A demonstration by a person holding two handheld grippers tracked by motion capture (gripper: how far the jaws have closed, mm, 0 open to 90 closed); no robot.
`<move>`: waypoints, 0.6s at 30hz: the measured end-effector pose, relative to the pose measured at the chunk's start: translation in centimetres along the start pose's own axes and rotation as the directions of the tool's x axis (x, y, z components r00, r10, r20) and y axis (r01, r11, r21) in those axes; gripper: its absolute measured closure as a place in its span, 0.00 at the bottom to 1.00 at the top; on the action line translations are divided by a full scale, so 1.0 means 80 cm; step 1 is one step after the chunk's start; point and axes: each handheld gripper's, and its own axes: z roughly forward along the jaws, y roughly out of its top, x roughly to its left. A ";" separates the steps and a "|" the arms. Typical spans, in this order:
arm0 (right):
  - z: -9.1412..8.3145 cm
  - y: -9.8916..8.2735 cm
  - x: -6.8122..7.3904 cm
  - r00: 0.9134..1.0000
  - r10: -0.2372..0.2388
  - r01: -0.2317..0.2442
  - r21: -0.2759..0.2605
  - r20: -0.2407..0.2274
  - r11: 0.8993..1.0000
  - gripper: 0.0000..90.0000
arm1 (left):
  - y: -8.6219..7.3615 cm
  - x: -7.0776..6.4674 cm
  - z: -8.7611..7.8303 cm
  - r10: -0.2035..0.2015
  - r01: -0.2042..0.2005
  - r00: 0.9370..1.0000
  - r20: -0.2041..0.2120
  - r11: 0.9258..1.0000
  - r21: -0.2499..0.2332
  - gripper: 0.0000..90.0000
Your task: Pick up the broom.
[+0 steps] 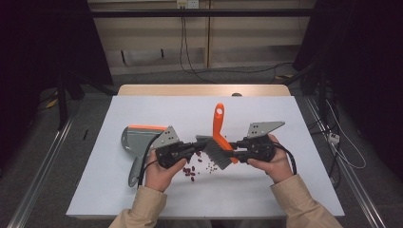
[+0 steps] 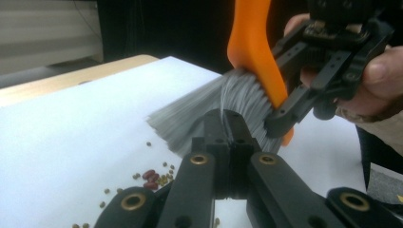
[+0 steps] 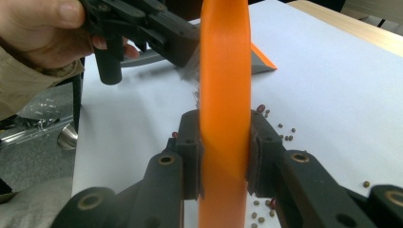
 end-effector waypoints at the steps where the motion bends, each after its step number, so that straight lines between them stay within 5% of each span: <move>1: 0.000 0.000 0.001 1.000 -0.010 0.010 0.012 0.020 1.000 0.80 | 0.000 0.000 -0.002 -0.005 0.005 1.000 -0.004 1.000 -0.021 1.00; 3: 0.000 -0.001 -0.004 0.999 0.016 -0.017 0.025 0.037 1.000 0.80 | 0.006 -0.005 -0.009 -0.003 0.002 1.000 -0.019 0.998 -0.059 1.00; 6: 0.001 -0.001 -0.006 0.998 0.022 -0.023 0.024 0.063 0.999 0.80 | 0.027 -0.022 -0.011 0.075 -0.076 0.997 -0.027 0.996 -0.043 0.99; 12: 0.003 0.009 -0.003 0.994 0.041 -0.042 0.008 0.097 0.999 0.80 | 0.057 -0.036 0.000 0.070 -0.071 0.997 -0.010 0.994 -0.078 1.00; 18: -0.004 0.013 -0.006 0.988 0.040 -0.045 0.029 0.150 0.999 0.80 | 0.064 -0.047 -0.002 0.120 -0.121 0.993 -0.018 0.989 -0.084 1.00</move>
